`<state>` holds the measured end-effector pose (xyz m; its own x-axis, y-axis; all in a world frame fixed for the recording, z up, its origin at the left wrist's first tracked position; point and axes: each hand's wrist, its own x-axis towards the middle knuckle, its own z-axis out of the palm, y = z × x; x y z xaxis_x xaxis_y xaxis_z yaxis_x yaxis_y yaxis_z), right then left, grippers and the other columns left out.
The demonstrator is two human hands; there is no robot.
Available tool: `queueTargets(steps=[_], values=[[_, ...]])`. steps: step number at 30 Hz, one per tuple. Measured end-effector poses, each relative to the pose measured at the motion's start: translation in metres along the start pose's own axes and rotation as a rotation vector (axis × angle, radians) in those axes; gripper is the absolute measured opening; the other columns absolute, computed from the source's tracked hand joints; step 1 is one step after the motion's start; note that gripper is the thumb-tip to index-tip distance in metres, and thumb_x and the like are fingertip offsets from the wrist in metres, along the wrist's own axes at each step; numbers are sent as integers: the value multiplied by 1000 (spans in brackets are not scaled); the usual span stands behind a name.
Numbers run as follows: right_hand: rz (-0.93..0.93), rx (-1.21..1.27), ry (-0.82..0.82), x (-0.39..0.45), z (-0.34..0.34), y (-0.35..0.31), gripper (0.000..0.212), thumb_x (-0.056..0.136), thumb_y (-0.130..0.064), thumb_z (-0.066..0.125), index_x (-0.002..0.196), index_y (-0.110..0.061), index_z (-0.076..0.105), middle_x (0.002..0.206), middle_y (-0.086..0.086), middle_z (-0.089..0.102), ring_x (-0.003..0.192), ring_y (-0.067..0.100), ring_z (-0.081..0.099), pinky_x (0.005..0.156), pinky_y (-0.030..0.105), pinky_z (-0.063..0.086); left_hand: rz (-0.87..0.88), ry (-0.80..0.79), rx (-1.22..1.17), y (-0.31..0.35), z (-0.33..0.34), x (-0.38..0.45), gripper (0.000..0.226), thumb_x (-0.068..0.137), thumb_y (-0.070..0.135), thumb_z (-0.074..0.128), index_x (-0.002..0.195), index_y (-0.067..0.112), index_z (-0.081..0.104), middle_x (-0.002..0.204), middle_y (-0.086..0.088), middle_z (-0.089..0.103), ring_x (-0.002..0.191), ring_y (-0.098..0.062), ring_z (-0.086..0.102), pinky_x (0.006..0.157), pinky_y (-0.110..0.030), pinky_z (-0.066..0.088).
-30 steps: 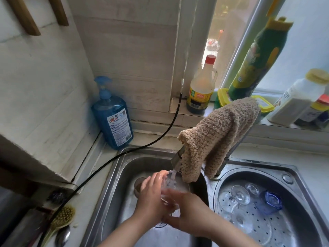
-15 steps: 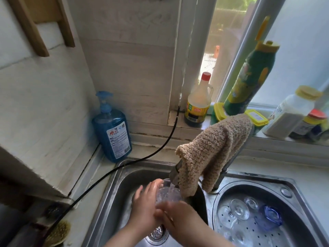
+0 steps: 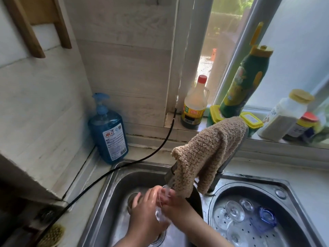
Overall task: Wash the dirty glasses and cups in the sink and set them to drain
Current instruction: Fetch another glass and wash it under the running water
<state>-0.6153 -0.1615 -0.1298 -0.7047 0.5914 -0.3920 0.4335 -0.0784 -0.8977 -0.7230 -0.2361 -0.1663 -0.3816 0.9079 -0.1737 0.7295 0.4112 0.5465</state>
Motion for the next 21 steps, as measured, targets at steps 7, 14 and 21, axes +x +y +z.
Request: queueTargets(steps=[7, 14, 21], values=[[-357, -596, 35, -11, -6, 8, 36, 100, -40, 36, 102, -16, 63, 102, -1, 65, 97, 12, 57, 88, 20, 40, 66, 138, -90, -14, 10, -2, 88, 43, 65, 51, 126, 40, 36, 119, 28, 51, 109, 8, 53, 105, -31, 38], [-627, -771, -39, -12, -33, 17, 49, 87, -66, 39, 83, -24, 64, 89, -8, 67, 93, 5, 54, 92, 12, 30, -46, -135, -679, -15, -5, -8, 87, 45, 37, 91, 121, 30, 50, 106, 12, 70, 99, 0, 65, 87, -31, 55], [-303, -736, 150, -2, -2, 1, 67, 86, -70, 23, 86, -18, 64, 88, 5, 70, 84, 19, 63, 78, 30, 45, -256, 414, -732, 35, 13, -13, 44, 75, 77, 47, 116, 63, 39, 116, -5, 61, 97, 5, 60, 82, -23, 46]])
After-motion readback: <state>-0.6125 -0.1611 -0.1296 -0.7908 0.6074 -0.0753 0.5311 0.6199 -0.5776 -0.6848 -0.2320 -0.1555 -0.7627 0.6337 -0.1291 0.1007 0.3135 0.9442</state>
